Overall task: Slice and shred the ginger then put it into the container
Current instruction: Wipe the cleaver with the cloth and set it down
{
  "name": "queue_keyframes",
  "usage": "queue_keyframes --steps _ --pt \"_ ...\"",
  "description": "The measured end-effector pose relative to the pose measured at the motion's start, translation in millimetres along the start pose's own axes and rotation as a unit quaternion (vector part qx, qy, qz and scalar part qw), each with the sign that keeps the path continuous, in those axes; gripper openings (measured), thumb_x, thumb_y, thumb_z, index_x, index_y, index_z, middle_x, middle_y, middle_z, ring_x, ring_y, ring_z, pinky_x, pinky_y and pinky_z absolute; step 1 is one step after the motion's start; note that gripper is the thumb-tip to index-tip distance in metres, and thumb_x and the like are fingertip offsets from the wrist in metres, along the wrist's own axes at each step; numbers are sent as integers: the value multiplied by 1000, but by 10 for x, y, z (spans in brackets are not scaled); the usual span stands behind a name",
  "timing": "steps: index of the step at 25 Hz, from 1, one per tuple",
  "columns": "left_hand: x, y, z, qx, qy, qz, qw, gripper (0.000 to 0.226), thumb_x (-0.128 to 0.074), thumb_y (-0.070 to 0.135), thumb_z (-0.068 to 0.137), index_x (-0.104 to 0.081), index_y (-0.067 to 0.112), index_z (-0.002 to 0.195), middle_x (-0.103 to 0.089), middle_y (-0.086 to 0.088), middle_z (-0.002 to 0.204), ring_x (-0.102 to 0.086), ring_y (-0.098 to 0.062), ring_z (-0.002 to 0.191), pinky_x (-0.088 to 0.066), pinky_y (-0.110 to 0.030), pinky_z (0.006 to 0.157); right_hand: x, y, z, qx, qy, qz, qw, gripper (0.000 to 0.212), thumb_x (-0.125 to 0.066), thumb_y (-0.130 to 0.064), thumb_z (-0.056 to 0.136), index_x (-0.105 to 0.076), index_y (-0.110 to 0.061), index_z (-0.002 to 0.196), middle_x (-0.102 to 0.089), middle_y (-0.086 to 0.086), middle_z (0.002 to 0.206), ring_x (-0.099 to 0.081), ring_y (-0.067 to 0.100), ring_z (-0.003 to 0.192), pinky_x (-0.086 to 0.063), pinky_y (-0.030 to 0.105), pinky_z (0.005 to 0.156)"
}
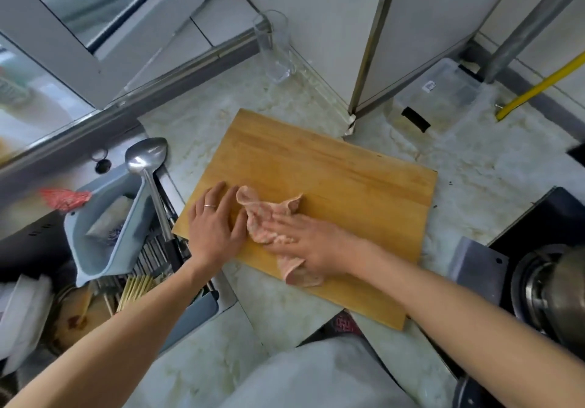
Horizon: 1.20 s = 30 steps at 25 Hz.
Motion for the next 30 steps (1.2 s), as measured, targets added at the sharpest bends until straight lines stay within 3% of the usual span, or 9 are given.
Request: queue_keyframes --steps 5,9,11,15,18,20,22,25,30 --pt "24 -73 -28 25 33 -53 998 59 -37 46 96 -37 22 150 -36 -6 156 -34 -29 140 -26 -48 116 472 1198 126 -352 146 52 923 71 -58 -42 98 -28 -18 158 -10 15 167 -6 31 154 -5 46 125" --pt "196 -356 -19 117 113 -306 938 47 -46 30 100 -45 15 145 -42 -6 148 -41 -19 133 -33 -35 113 47 -147 628 -5 25 -15 1000 60 -55 -28 97 -38 -21 154 -8 11 167 -3 29 155 -4 43 125" --pt "266 -616 -48 179 141 -318 920 41 -47 18 101 -48 15 141 -46 -4 140 -43 -15 128 -34 -29 109 197 140 670 25 5 -30 999 64 -44 -44 94 -29 -36 155 -3 -1 169 2 21 155 0 40 125" --pt "185 -913 -140 282 137 -367 876 38 -40 24 105 -49 15 140 -52 4 132 -47 -9 118 -35 -27 101 572 956 914 -318 109 31 941 65 -45 -41 101 -24 -22 159 -5 14 168 0 30 155 -7 47 125" --pt "135 -978 -153 318 153 -434 829 34 -34 33 107 -56 18 128 -60 -1 123 -54 -17 115 -41 -33 97 277 -431 1342 -53 56 24 997 63 -42 -35 103 -22 -18 159 3 12 167 8 27 155 -1 48 126" --pt "143 -1012 -157 316 155 -461 815 34 -29 38 108 -56 21 119 -61 3 111 -57 -17 108 -41 -31 88 202 -513 1308 109 -1 -16 994 76 -50 -45 98 -8 -30 160 11 1 167 12 18 154 6 38 126" --pt "145 -1013 -152 312 139 -464 817 32 -25 41 108 -52 29 121 -60 7 107 -55 -10 103 -39 -30 88 526 365 1425 -19 29 -32 999 74 -50 -42 95 -9 -42 156 -2 0 168 -3 20 155 -10 39 126" --pt "127 -955 -133 306 132 -405 851 40 -27 37 108 -47 23 140 -58 2 125 -50 -12 115 -32 -27 97 899 1355 1375 -303 95 -9 948 69 -53 -35 100 -19 -22 159 -15 17 165 -15 35 152 -22 49 121" --pt "161 -899 -132 273 186 -316 890 49 -32 39 104 -52 9 137 -58 -11 132 -50 -25 123 -35 -36 104 286 -389 1401 122 -37 -51 991 61 -42 -35 103 -20 -22 159 11 5 166 11 22 154 3 40 126"
Point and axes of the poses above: each hand's wrist, its own z-axis towards the middle knuckle, its own x-axis out of the back of the hand, y = z × x, the point moved 9 cm from there along z, towards the middle knuckle
